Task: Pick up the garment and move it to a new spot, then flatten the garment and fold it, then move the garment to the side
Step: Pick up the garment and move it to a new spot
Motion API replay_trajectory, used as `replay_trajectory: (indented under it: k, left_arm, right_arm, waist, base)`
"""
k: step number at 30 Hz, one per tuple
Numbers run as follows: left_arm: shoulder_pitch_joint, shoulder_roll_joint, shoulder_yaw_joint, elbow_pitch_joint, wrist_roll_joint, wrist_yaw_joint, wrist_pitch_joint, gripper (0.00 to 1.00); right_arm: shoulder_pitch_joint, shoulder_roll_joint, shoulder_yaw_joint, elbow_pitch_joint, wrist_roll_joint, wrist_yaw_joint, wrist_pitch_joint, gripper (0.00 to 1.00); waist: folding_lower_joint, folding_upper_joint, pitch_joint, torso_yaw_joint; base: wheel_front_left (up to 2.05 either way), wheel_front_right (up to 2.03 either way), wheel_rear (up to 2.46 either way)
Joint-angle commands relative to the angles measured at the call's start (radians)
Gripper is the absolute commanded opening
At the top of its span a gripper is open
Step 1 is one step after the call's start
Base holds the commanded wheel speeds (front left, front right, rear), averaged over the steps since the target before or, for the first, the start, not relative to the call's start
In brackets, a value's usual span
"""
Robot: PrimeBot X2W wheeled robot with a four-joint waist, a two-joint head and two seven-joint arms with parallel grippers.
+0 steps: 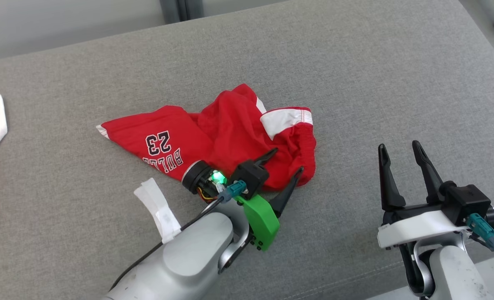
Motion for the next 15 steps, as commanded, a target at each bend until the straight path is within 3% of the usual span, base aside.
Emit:
replay_trajectory:
  k: [1, 5, 15]
  left_arm:
    - [-0.013, 0.004, 0.015, 0.002, -0.009, 0.013, -0.008, 1.00]
    - [-0.003, 0.004, 0.088, -0.034, 0.024, 0.045, -0.009, 1.00]
    - [0.202, 0.059, 0.348, -0.172, 0.138, 0.094, -0.007, 1.00]
  right_arm:
    - [0.014, -0.002, -0.005, 0.002, -0.012, 0.000, -0.003, 1.00]
    - [0.025, -0.002, -0.018, -0.002, -0.030, 0.000, -0.003, 1.00]
    - [0.051, -0.002, -0.036, -0.020, -0.055, 0.000, -0.003, 1.00]
  waist:
    - [0.0001, 0.0000, -0.032, 0.023]
    - [0.0001, 0.0000, -0.074, 0.050]
    - [0.0001, 0.0000, -0.160, 0.121]
  base:
    - [0.00, 0.00, 0.00]
    - [0.00, 0.00, 0.00]
    - [0.00, 0.00, 0.00]
